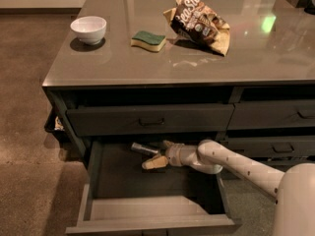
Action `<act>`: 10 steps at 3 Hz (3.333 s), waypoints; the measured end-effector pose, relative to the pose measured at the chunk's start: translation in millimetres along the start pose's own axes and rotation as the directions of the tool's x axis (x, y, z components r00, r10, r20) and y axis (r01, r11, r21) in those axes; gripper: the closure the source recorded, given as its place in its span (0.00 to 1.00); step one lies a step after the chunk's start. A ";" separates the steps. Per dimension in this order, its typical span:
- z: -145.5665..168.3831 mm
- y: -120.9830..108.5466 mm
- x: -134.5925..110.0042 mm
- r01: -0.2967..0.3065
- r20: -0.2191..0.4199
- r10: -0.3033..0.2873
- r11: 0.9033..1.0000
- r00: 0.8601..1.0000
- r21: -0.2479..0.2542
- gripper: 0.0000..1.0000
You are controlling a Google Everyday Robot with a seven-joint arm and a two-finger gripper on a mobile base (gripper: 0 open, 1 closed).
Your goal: Pick redbull can from middle drawer and place on counter
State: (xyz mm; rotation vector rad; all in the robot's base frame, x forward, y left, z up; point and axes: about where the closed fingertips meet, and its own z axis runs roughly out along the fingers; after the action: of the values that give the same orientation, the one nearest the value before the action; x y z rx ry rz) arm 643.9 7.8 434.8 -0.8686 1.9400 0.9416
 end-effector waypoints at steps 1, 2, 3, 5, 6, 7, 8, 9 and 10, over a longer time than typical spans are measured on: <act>8.9 -0.6 4.9 0.041 -0.019 -0.041 0.999 0.999 0.008 0.00; 16.2 -1.7 11.1 0.070 -0.051 -0.068 0.997 0.996 0.035 0.00; 24.1 -3.2 11.2 0.087 -0.072 -0.082 0.993 0.994 0.078 0.00; 41.5 -4.9 9.5 0.108 -0.133 -0.084 0.978 0.988 0.179 0.00; 49.6 -7.1 15.5 0.103 -0.155 -0.072 0.974 0.985 0.203 0.00; 57.3 -9.4 26.3 0.088 -0.175 -0.050 0.972 0.983 0.216 0.04; 65.9 -9.1 39.2 0.062 -0.194 -0.019 0.975 0.981 0.215 0.23; 69.3 -5.6 49.5 0.026 -0.201 0.021 0.973 0.979 0.228 0.46; 70.0 -0.8 51.8 -0.007 -0.197 0.057 0.970 0.979 0.243 0.69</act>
Offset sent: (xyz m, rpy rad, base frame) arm 0.0054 0.0088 -0.0268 -0.1462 -0.0641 -0.0047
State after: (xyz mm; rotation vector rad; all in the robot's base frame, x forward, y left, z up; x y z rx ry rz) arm 646.0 54.5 361.2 -0.8175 2.1949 0.6359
